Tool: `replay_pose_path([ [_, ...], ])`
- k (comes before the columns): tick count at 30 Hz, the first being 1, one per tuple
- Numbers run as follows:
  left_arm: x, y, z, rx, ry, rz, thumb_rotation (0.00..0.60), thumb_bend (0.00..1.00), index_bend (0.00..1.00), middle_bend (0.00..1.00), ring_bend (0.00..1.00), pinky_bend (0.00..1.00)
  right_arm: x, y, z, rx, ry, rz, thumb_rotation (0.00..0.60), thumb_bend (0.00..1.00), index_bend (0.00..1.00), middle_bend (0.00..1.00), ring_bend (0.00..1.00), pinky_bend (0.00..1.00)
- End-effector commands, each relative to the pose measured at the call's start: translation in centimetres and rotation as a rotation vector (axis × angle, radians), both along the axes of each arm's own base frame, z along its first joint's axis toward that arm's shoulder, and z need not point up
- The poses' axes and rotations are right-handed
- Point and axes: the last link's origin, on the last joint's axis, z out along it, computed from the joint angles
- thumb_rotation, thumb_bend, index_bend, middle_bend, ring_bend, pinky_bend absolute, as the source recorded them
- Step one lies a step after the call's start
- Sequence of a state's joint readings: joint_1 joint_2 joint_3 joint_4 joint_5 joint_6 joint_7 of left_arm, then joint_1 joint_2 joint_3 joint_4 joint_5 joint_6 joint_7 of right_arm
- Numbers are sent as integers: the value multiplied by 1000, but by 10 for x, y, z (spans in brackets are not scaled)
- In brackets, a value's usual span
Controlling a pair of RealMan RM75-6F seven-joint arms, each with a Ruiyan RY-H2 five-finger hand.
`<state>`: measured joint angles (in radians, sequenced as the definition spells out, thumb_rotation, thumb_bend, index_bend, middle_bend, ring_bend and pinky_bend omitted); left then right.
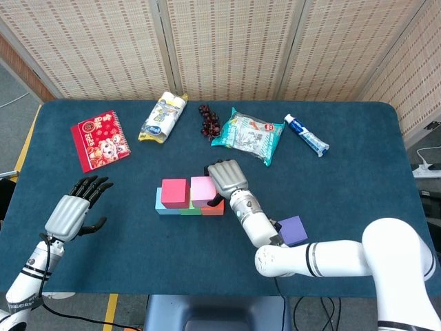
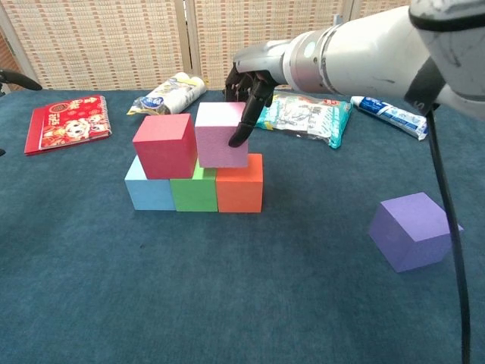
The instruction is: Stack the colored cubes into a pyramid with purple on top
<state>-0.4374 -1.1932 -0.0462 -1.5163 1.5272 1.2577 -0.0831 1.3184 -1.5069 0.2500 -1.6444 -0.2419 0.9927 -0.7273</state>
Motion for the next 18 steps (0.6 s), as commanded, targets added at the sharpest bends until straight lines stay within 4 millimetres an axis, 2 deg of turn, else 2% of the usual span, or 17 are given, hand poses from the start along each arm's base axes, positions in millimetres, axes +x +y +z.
replay_pose_path([
  [1, -1, 0, -1, -3, -4, 0, 600, 343, 131, 64, 26, 101, 2, -1, -3, -4, 4, -4, 600, 232, 568, 467, 349, 393],
  [18, -5, -1, -2, -9, -19, 10, 600, 344, 125, 59, 25, 101, 6, 2, -13, -2, 17, -16, 600, 232, 548, 467, 349, 372],
])
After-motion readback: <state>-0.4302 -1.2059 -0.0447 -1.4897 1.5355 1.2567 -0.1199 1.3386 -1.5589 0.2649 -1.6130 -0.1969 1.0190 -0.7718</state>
